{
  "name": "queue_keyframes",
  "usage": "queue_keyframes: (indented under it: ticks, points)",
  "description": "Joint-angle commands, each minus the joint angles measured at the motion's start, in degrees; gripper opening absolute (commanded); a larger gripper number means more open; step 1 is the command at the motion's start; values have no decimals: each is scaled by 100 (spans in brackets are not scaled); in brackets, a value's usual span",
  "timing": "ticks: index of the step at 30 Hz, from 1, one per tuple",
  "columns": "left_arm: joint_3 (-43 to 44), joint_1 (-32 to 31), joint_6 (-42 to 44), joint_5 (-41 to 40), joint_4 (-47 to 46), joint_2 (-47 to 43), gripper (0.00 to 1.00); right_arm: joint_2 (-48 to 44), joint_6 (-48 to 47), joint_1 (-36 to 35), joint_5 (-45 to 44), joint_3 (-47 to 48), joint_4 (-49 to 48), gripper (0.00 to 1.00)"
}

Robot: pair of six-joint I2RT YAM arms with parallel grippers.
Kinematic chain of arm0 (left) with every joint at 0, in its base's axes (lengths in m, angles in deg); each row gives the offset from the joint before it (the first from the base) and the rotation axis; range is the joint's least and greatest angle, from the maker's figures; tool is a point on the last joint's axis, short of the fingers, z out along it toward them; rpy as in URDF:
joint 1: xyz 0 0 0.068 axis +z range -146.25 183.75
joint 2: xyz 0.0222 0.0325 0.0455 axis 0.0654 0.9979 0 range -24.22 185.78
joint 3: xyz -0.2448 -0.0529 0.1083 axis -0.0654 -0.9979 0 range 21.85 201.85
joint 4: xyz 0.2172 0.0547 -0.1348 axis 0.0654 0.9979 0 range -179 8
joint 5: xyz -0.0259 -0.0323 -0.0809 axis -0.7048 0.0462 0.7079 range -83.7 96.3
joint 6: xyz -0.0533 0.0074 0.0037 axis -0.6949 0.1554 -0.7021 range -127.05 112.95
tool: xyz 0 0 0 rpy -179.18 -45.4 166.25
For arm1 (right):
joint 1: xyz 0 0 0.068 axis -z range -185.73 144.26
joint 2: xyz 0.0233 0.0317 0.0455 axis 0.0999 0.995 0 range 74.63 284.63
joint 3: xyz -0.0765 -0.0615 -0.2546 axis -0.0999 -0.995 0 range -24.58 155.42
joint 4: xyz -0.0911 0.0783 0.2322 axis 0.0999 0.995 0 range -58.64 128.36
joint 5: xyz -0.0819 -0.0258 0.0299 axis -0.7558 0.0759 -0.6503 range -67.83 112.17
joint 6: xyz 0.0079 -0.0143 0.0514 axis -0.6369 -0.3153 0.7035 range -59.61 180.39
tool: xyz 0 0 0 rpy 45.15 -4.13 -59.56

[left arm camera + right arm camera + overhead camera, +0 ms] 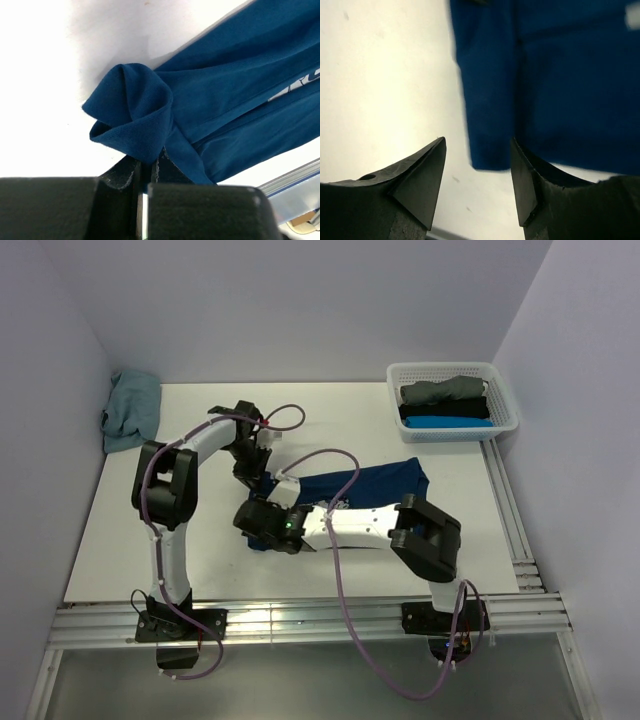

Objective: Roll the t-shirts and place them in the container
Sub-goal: Roll the tshirt

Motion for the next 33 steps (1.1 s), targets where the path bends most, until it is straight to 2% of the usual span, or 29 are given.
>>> queue_keyframes:
  ticks: [1, 4, 10, 14, 19, 24, 25, 26, 27, 30, 31, 33]
  points:
    - [278, -123, -37, -233, 182, -23, 0, 342, -504, -71, -849, 813, 1305, 60]
    - [339, -184, -72, -251, 226, 20, 0, 631, -838, -62, -884, 1208, 1270, 60]
    - [401, -246, -133, -269, 279, 82, 0, 1396, -1093, -1, -1156, 2324, 1841, 59]
    - [436, -281, -151, -278, 314, 126, 0, 1765, -1217, 34, -1218, 2712, 1964, 58]
    - [541, -299, -142, -304, 375, 161, 0, 2293, -1041, 26, -1367, 3432, 2920, 56]
    - [620, -307, -133, -286, 402, 196, 0, 2416, -997, -10, -1306, 3433, 3124, 50]
    - [629, -307, -133, -269, 402, 205, 0, 2434, -980, -27, -1280, 3416, 3211, 48]
    - [664, -307, -125, -260, 419, 205, 0, 2477, -910, -27, -1288, 3416, 3273, 39]
    - [682, -307, -125, -243, 437, 205, 0, 2495, -883, -27, -1280, 3424, 3343, 34]
    - [778, -307, -98, -198, 472, 214, 4, 2443, -892, -36, -1227, 3355, 3380, 24]
    - [805, -299, -89, -172, 472, 205, 5, 2382, -927, -27, -1157, 3154, 3144, 9]
    - [901, -290, -81, -102, 498, 179, 10, 2093, -979, -36, -1087, 2872, 2810, 2]
